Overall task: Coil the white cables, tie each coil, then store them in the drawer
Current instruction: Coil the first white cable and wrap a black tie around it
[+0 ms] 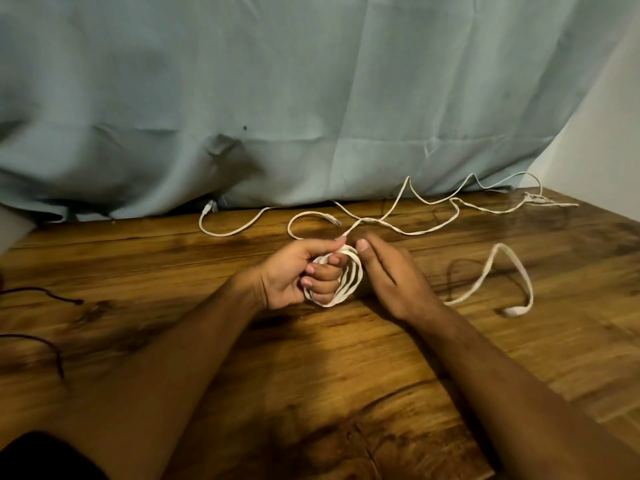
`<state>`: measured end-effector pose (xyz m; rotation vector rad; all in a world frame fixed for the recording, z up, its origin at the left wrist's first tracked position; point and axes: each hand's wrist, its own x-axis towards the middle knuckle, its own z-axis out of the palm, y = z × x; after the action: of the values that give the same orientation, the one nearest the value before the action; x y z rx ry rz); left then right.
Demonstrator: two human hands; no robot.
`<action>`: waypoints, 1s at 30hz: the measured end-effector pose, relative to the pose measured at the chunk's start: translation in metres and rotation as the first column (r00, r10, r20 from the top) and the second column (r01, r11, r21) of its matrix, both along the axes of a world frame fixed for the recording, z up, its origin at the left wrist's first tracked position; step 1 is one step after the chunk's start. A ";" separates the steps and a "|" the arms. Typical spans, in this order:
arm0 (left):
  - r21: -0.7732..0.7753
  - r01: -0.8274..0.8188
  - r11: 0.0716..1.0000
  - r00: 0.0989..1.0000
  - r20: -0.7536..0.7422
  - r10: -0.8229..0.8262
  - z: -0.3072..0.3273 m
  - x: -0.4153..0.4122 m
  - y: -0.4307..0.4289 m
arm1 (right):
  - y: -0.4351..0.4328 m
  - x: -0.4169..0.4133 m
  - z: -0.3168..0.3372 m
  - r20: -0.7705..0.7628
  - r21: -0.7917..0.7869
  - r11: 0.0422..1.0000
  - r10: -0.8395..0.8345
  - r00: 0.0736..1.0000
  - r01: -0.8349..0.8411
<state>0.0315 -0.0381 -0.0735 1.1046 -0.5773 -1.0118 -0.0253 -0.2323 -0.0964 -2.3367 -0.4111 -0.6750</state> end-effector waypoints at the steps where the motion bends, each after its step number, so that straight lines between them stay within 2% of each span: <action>1: -0.021 -0.016 1.000 0.999 -0.043 0.015 0.000 0.002 0.002 | 0.002 -0.001 0.000 -0.029 0.019 0.999 0.043 0.999 -0.042; 6: -0.067 -0.092 0.993 0.990 -0.113 0.084 -0.001 0.010 0.009 | 0.013 -0.002 -0.002 -0.141 0.177 0.969 0.196 0.970 -0.170; 8: -0.060 -0.128 0.990 0.989 -0.088 0.123 -0.003 0.012 0.010 | 0.015 0.000 -0.004 -0.166 0.107 0.981 0.177 0.970 -0.160; 12: -0.041 -0.181 0.983 0.983 -0.004 0.181 -0.006 0.012 0.006 | 0.017 0.003 -0.002 -0.107 -0.169 0.983 0.046 0.993 -0.064; 15: -0.038 -0.244 0.969 0.966 0.085 0.246 -0.007 0.012 0.003 | 0.017 0.006 0.000 -0.025 -0.337 0.938 -0.090 0.996 0.077; 19: -0.017 -0.344 0.939 0.911 0.235 0.338 -0.009 0.015 0.005 | 0.018 0.009 0.004 0.036 -0.469 0.866 -0.179 0.983 0.175; 22: 0.026 -0.352 0.936 0.896 0.298 0.329 -0.006 0.014 0.008 | 0.018 0.010 0.006 0.030 -0.508 0.843 -0.186 0.982 0.175; 30: 0.078 -0.407 0.910 0.869 0.339 0.360 -0.007 0.013 0.000 | 0.012 0.013 -0.005 -0.035 -0.418 0.907 -0.073 0.997 0.052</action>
<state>0.0448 -0.0378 -0.0802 1.4636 -0.5142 -0.5346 -0.0127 -0.2204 -0.1016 -2.7768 -0.4996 -0.6012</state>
